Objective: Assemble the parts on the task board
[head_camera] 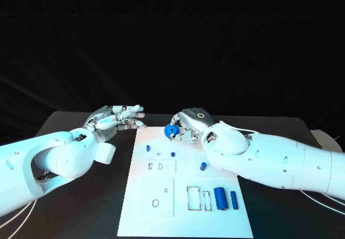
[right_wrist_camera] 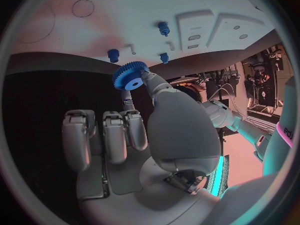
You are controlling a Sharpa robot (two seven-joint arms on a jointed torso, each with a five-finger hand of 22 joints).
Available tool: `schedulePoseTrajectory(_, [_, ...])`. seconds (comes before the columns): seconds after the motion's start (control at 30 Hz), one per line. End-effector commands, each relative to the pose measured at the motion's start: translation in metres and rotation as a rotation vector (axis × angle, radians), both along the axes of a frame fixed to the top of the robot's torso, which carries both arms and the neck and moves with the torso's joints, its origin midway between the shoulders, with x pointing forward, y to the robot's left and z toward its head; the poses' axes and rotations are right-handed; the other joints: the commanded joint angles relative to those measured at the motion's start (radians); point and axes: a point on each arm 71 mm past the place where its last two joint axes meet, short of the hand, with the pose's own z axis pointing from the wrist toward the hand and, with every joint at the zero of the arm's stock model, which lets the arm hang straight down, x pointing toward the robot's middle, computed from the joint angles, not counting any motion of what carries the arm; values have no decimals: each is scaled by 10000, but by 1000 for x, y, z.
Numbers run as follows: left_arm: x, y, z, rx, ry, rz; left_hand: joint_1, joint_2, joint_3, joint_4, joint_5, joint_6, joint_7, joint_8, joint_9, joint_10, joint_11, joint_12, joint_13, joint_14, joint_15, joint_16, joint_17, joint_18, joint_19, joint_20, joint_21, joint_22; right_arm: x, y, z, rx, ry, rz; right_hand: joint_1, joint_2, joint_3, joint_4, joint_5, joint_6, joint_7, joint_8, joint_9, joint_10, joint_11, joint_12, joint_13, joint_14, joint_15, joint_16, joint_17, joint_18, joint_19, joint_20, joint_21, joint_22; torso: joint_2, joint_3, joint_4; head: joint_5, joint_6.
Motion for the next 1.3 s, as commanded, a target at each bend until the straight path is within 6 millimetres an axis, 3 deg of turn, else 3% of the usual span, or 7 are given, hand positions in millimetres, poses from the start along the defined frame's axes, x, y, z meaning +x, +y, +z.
schedulePoseTrajectory(0.03, [-1,-3,1,-93,-63,-193,-28,76,-46,-33,15,-39,51,-46,10,-95,-4,-45,9,-72,-21,53,12,27,-75,-15,47,7,-1,3,-3,-272,-265,6,4,-4,43,-13,59,136,-43,38,51,193,-48,48,1510,1041,-93,38,2629,-76,487,-85,56,1962,16,2,6,18,-12])
schedulePoseTrajectory(0.47, [-1,-3,2,-96,-57,-211,-29,87,-46,-32,16,-39,51,-51,11,-98,-2,-49,10,-85,-19,57,17,26,-82,-12,49,7,0,12,-23,-622,357,-37,-34,-11,45,-1,23,151,-44,33,57,200,-50,52,1516,1041,-99,38,2629,-71,475,-92,41,1949,14,3,2,21,-68])
schedulePoseTrajectory(1.3, [-1,-4,2,-98,-40,-239,-29,87,-46,-32,16,-39,51,-51,11,-98,-2,-49,10,-85,-19,57,17,26,-82,-12,49,7,2,17,-29,-830,661,-28,-90,-37,41,9,-68,163,-48,19,64,195,-53,44,1508,1041,-104,38,2629,-68,469,-100,32,1943,2,4,-7,42,-104])
